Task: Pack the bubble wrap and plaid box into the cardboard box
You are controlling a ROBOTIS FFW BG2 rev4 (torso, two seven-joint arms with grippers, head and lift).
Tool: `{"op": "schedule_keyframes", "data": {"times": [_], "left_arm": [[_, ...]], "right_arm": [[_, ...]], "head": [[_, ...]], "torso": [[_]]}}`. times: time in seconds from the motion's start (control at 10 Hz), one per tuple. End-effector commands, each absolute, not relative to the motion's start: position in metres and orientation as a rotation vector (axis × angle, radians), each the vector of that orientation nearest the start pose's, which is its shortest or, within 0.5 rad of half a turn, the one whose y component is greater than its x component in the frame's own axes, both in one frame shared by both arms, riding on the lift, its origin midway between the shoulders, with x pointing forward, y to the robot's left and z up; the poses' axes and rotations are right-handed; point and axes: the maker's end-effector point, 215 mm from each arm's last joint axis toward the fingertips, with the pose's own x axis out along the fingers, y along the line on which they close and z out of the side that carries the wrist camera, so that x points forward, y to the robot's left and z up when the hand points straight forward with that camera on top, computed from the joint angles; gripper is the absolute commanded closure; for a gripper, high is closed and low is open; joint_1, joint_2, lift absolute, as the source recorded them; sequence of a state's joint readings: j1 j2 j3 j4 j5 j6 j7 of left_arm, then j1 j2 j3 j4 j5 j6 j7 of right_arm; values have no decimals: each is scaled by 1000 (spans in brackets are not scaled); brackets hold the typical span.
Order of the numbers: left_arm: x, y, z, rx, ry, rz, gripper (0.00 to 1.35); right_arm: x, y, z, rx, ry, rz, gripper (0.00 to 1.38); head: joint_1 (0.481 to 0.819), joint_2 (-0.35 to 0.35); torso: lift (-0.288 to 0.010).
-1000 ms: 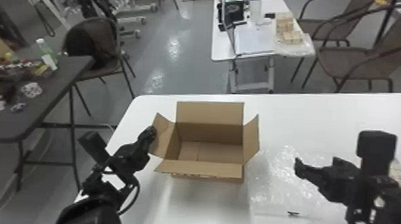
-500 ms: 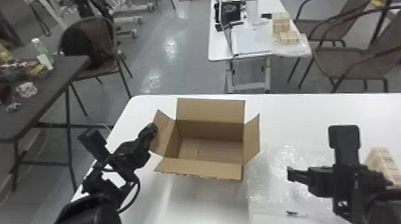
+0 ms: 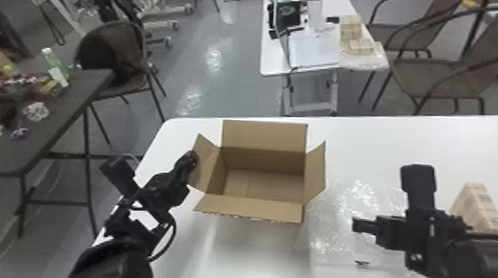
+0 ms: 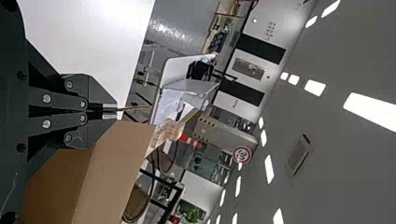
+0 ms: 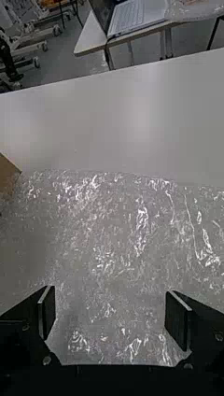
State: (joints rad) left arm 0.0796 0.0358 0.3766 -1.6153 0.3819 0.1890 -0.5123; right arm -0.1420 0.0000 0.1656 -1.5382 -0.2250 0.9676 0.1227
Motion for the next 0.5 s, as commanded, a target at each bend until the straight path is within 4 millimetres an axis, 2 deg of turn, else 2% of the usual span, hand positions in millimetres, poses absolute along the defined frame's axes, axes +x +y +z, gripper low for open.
{"op": "schedule_keyframes", "data": {"times": [0.0,0.1,0.2,0.3,0.4], "left_arm": [[542,340,-368,-375,49,-163,1211],[542,340,-368,-377,49,-163,1211],[542,339,-368,-376,51,-165,1211],[542,339,-368,-376,51,-165,1211],[542,340,-367,-376,48,-164,1211]], "right_arm": [[515,-69,-524,173,870,383,645],[512,-68,-525,173,887,387,840],[513,-68,-522,169,887,390,851],[512,-68,-518,157,880,389,943],[514,-72,-513,142,867,381,960]], "head": [[695,270],[695,273],[695,275],[695,276],[695,276]], "torso": [[-89],[-89],[-89],[-89],[-89]]}}
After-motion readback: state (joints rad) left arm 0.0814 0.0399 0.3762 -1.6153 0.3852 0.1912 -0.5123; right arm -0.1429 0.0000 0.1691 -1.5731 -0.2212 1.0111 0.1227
